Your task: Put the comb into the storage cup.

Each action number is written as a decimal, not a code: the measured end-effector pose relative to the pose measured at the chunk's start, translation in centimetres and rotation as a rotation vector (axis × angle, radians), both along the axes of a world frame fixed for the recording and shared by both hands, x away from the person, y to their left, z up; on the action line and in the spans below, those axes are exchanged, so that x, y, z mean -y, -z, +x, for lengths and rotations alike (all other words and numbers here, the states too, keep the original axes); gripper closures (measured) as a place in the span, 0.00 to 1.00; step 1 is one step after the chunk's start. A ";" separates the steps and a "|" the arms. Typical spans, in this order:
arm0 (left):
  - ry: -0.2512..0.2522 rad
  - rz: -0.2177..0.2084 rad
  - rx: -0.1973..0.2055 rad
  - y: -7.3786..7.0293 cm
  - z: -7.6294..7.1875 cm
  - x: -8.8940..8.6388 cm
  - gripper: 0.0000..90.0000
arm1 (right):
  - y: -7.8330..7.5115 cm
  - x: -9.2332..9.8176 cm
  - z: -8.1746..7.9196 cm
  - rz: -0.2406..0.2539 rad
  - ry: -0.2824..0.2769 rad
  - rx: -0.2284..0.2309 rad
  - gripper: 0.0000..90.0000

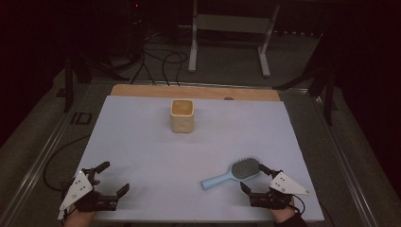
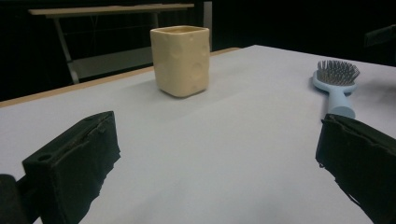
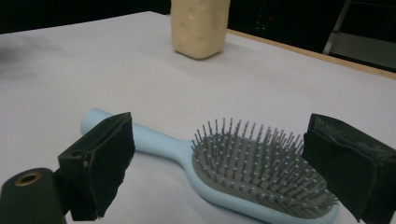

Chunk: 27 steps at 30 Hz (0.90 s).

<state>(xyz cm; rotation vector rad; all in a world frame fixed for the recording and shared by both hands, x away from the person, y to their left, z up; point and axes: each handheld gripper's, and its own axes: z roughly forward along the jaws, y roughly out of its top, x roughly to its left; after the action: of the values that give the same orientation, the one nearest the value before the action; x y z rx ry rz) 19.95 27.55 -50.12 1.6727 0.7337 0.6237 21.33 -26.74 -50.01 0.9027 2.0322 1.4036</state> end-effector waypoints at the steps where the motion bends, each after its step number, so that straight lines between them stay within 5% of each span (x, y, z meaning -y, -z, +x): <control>1: 0.000 -0.001 0.003 0.0 0.0 0.0 0.00 | 0.0 0.0 0.0 -0.001 -0.002 -0.001 0.10; 17: -0.007 0.000 -0.002 0.0 -0.1 0.0 0.00 | -0.4 -0.1 -0.1 -0.005 -0.009 -0.029 0.10; 27: -0.008 0.002 -0.001 0.0 -0.1 0.0 0.00 | -2.4 -0.7 -0.8 -0.027 0.004 0.020 0.10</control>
<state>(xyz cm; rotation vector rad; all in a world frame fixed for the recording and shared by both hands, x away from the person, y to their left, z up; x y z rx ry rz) 19.82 27.57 -50.08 1.6733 0.7409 0.6289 20.49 -26.08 -47.60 0.8776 2.0287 1.3750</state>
